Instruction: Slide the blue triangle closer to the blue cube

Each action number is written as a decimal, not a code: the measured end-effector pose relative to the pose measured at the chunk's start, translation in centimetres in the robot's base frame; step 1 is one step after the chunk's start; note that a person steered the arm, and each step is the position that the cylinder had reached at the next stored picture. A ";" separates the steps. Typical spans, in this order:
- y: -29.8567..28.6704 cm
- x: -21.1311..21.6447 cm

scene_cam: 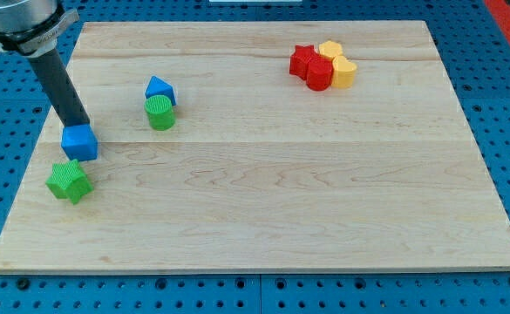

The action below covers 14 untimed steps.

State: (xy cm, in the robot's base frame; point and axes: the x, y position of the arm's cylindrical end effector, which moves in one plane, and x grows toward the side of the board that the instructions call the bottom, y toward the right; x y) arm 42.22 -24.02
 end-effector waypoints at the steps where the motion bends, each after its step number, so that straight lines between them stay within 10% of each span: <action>1: 0.0 1.2; 4: 0.8 -6.8; 6: 15.9 -14.1; 9: 10.2 -6.6; 14: 3.1 -6.1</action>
State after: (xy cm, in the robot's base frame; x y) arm 36.16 -20.97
